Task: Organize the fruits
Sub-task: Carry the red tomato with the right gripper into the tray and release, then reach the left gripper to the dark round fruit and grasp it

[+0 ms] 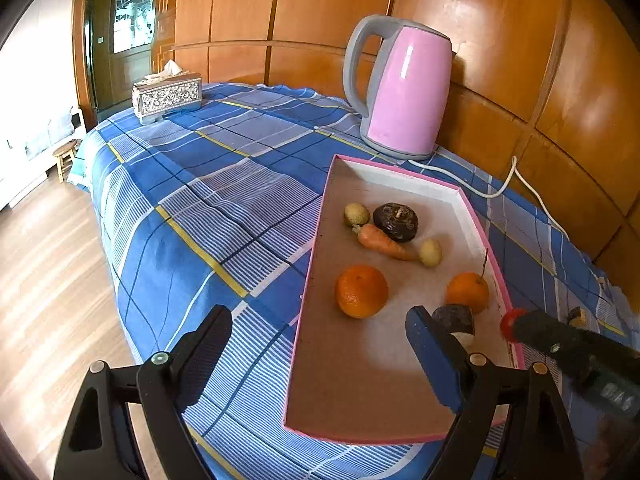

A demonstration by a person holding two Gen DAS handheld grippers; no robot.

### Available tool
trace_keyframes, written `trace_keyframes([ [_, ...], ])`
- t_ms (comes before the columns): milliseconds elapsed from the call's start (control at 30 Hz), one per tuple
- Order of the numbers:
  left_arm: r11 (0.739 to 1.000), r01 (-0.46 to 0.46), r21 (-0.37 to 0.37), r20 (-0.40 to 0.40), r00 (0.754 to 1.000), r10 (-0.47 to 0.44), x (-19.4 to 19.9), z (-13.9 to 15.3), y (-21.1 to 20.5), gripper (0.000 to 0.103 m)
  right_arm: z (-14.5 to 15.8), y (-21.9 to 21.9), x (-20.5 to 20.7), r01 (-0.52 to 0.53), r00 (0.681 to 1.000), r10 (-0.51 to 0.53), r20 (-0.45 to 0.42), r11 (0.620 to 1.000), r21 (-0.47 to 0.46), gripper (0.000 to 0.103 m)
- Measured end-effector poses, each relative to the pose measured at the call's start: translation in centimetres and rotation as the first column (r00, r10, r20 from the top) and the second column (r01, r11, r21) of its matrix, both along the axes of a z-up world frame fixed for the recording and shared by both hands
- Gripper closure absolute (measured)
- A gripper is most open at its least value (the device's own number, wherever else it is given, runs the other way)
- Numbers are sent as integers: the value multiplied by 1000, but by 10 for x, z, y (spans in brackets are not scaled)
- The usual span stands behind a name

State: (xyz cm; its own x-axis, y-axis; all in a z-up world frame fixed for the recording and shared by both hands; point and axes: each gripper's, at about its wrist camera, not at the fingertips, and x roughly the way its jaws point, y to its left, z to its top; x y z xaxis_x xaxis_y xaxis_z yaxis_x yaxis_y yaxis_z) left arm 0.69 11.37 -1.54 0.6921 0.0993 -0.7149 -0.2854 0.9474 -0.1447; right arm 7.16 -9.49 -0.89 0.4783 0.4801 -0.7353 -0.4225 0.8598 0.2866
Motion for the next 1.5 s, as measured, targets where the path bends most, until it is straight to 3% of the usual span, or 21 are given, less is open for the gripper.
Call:
trace_keyframes([
  [267,1000,26,6,6,1000,-26,-1,2,-8,14,-13,6,-5,13,1000,-13,0,998,-60,76],
  [767,995,100,10,14,995,-100,-4,5,-28,14,-1,-23,-24,136,989,-130,77,987,-80,74],
  [1167,978,208,24,9,978,-208,-8,4,-55,14,0,-68,-33,315,946,-302,119,942,-113,71],
  [1500,951,306,39,24,951,-307,-9,10,-79,14,0,-117,-39,467,882,-452,130,875,-129,69],
])
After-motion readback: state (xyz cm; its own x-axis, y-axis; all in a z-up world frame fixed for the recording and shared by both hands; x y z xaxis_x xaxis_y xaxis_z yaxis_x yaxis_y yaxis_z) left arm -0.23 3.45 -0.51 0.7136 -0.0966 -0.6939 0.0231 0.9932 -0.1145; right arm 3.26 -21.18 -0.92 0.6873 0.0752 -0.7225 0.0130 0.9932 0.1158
